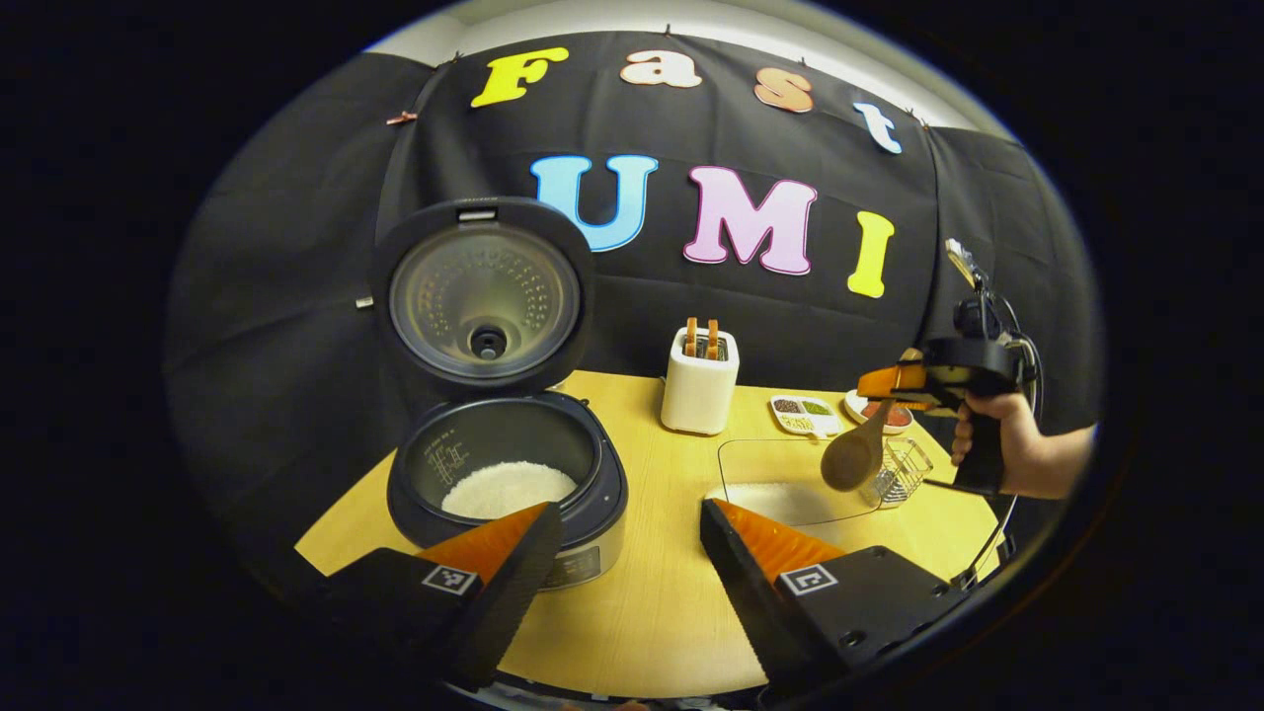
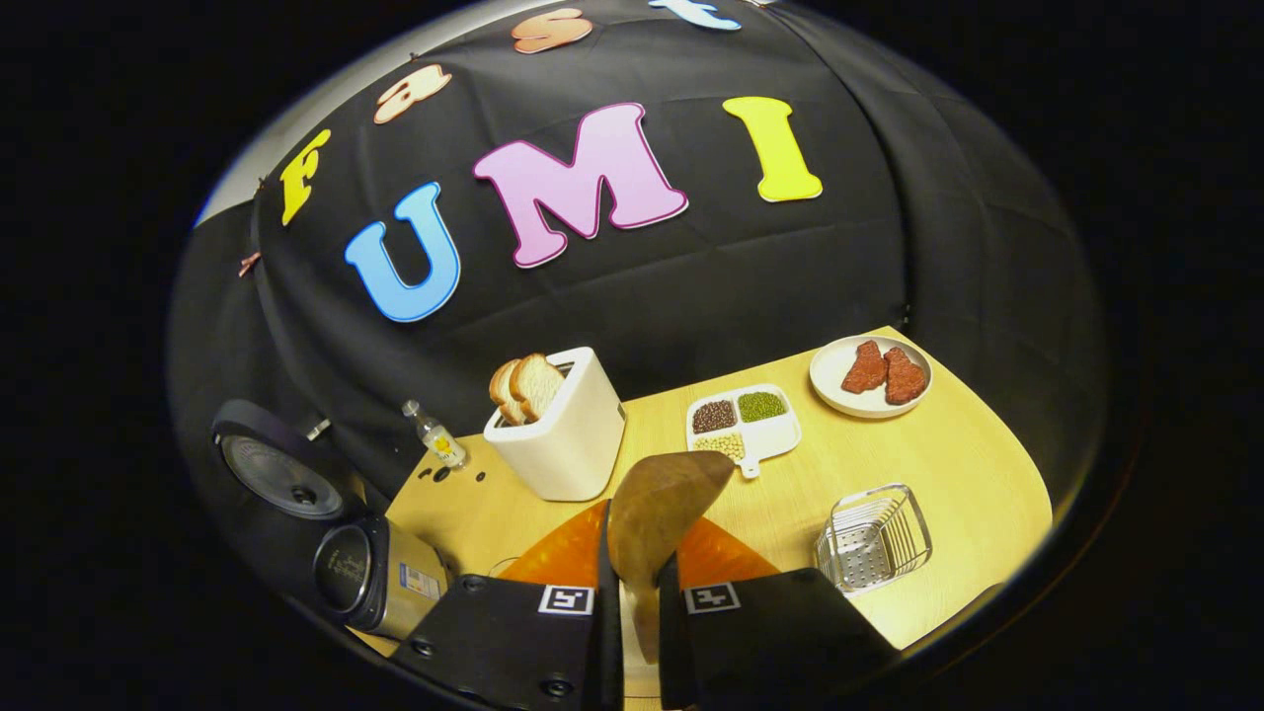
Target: Close the left gripper, press the button to open the rice cooker; take a wooden spoon from the chopstick holder with the right hand, scoop a spoonful of rice and pour it into the rice cooker, then put the wooden spoon back into the chopstick holder.
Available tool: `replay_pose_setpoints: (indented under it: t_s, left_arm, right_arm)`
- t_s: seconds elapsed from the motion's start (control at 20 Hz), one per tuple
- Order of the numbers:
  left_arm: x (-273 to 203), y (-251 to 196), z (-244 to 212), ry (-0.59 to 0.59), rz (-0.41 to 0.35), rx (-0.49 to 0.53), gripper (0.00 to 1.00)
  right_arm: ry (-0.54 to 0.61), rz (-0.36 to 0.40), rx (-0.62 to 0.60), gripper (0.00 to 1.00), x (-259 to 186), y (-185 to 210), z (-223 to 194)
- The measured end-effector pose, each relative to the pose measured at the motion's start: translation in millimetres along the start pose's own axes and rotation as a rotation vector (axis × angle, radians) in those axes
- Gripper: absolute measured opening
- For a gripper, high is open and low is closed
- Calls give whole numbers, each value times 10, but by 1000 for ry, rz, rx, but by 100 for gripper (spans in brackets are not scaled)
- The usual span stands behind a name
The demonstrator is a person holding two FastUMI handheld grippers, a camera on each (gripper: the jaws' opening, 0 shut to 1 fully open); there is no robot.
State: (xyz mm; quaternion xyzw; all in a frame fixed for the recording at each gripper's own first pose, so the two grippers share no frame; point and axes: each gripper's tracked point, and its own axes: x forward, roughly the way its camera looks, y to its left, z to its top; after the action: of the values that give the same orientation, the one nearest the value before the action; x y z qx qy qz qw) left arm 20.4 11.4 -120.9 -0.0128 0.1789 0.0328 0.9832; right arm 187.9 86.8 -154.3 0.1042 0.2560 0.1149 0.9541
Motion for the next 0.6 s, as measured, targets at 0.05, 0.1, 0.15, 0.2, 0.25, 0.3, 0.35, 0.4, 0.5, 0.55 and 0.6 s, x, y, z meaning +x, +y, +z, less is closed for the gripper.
replay_pose_setpoints:
  t_s: [0.05,0.1,0.15,0.2,0.25,0.3,0.35,0.4,0.5,0.55,0.6]
  left_arm:
    - [29,-15,-45,4,-16,-11,95]
    - [45,-19,-103,11,-24,-15,95]
    - [78,11,-173,19,-21,-16,96]
    - [94,24,-233,30,-23,-21,95]
    - [94,14,-283,40,-30,-29,96]
    - [98,14,-304,46,-34,-34,95]
    - [105,14,-335,51,-40,-39,95]
    - [96,20,-353,54,-44,-44,95]
    - [80,32,-366,62,-60,-78,96]
    - [57,60,-328,55,-65,-104,95]
    - [41,91,-288,48,-64,-128,95]
  right_arm:
    - [-1,-8,-18,19,48,-3,-63]
    - [1,-16,-36,18,85,-4,-129]
    - [2,-24,-59,18,123,-18,-198]
    - [3,-34,-80,18,159,-44,-264]
    - [5,-44,-91,19,193,-65,-332]
    - [7,-62,-96,19,219,-100,-404]
    - [4,-82,-96,19,225,-132,-464]
    - [-9,-90,-96,18,224,-129,-484]
    - [-25,-97,-98,19,204,-73,-532]
    - [-23,-95,-96,19,198,-22,-561]
    - [-7,-93,-92,19,201,23,-623]
